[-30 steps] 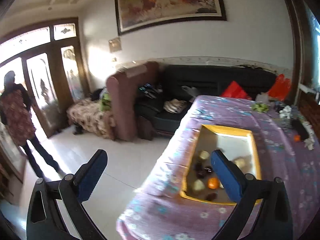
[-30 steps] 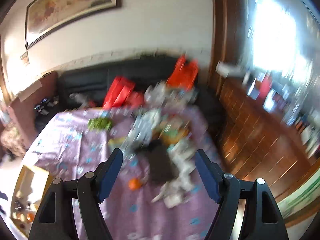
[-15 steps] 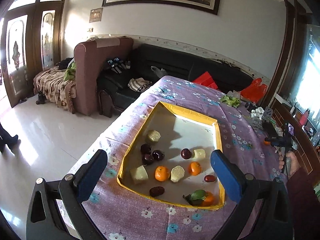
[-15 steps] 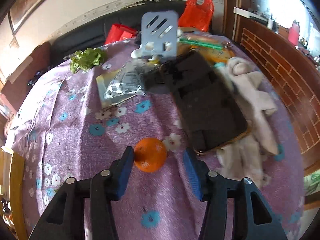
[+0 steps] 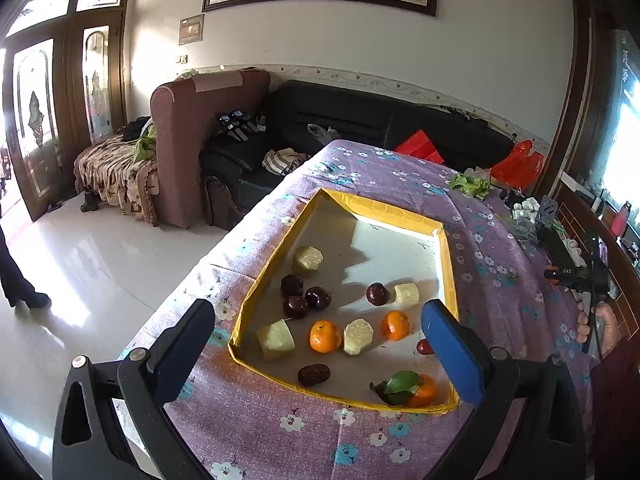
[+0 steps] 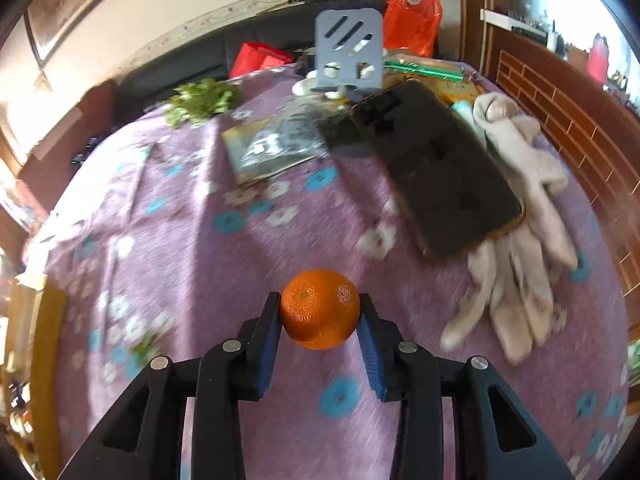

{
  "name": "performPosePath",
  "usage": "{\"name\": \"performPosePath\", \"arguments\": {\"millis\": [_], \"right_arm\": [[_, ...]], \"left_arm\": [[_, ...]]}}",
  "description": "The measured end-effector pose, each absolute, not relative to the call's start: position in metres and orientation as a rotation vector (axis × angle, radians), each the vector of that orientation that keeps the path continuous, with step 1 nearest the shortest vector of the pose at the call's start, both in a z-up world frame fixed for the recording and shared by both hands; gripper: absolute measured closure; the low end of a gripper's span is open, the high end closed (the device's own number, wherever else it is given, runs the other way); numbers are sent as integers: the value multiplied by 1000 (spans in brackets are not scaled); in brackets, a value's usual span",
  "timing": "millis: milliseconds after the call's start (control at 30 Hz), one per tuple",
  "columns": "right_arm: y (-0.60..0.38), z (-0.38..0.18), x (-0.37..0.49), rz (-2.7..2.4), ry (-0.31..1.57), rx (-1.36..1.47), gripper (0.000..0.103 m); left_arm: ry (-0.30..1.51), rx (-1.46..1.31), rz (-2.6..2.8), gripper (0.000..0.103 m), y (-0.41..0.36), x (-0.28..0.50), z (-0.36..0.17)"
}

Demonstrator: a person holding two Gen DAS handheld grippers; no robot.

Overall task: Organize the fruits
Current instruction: 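Carry the mandarin in the right tool over the box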

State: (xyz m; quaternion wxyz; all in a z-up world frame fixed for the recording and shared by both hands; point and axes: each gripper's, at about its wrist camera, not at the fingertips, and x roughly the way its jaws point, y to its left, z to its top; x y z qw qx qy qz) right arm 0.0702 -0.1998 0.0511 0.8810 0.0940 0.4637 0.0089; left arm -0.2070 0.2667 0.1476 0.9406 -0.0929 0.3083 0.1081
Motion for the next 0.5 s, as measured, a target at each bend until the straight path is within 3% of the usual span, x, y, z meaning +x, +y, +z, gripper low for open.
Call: {"name": "performPosePath", "arguments": {"millis": [500], "right_arm": [[-106, 103, -36, 336, 894, 144, 63]], "left_arm": [[613, -264, 204, 0, 282, -233, 139]]}}
